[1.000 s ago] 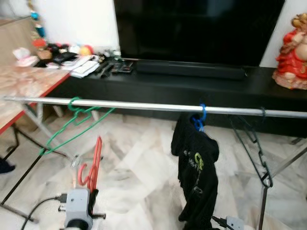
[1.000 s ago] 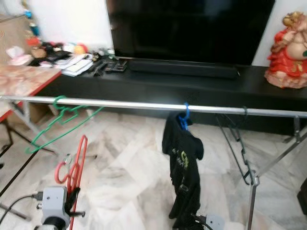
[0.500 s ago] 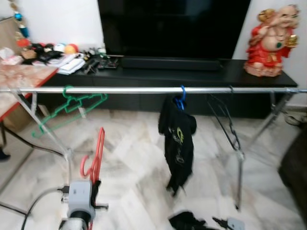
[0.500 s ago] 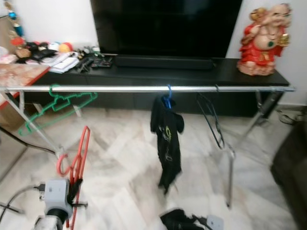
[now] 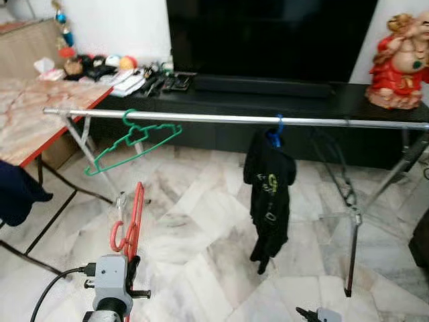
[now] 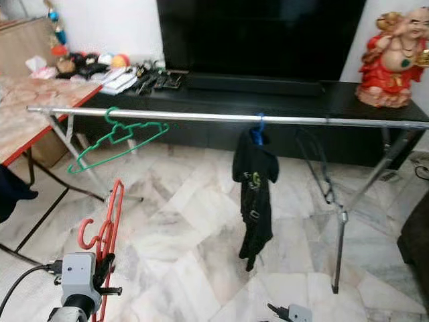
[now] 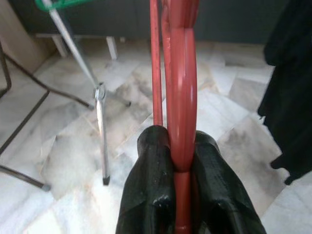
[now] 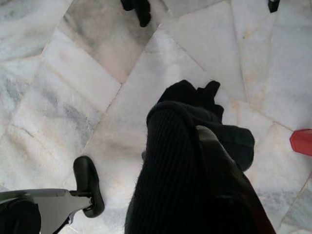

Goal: Hang hanger

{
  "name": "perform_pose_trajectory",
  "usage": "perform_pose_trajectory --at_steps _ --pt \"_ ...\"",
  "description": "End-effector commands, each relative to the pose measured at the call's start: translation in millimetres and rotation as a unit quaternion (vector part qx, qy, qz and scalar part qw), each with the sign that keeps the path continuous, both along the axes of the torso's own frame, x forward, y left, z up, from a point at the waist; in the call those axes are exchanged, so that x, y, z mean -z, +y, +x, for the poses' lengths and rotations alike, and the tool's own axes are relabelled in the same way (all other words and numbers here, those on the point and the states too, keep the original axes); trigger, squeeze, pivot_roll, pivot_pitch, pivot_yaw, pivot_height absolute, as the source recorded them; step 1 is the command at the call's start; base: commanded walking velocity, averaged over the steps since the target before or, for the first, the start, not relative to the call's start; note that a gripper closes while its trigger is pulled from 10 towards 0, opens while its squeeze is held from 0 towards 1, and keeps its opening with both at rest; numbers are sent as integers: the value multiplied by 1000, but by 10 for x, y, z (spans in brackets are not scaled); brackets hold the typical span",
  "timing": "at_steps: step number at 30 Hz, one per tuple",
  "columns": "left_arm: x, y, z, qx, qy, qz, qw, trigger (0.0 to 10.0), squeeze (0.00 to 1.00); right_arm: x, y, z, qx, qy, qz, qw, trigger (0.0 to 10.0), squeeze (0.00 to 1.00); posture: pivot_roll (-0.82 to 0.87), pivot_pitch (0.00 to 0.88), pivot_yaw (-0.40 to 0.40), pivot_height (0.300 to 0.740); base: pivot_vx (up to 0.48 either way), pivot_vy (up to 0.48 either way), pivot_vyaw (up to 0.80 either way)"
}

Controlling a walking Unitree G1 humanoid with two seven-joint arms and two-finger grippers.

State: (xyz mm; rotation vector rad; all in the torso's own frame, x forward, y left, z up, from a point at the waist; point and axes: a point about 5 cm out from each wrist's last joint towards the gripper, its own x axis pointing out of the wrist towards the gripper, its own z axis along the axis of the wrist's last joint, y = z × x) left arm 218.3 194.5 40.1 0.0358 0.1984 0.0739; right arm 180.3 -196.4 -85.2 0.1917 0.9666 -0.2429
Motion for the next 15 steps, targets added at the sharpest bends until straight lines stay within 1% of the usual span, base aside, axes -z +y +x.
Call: perform_pose_trajectory --at_steps 1,15 --pt "-39 15 18 0 -8 -1 1000 10000 0 -6 11 14 -2 -3 0 1000 10000 0 62 52 -19 740 0 480 0" --pt "-43 18 17 1 -7 -1 1000 10000 0 -6 16 16 -4 -3 -1 1000 10000 0 64 58 -16 740 0 480 0"
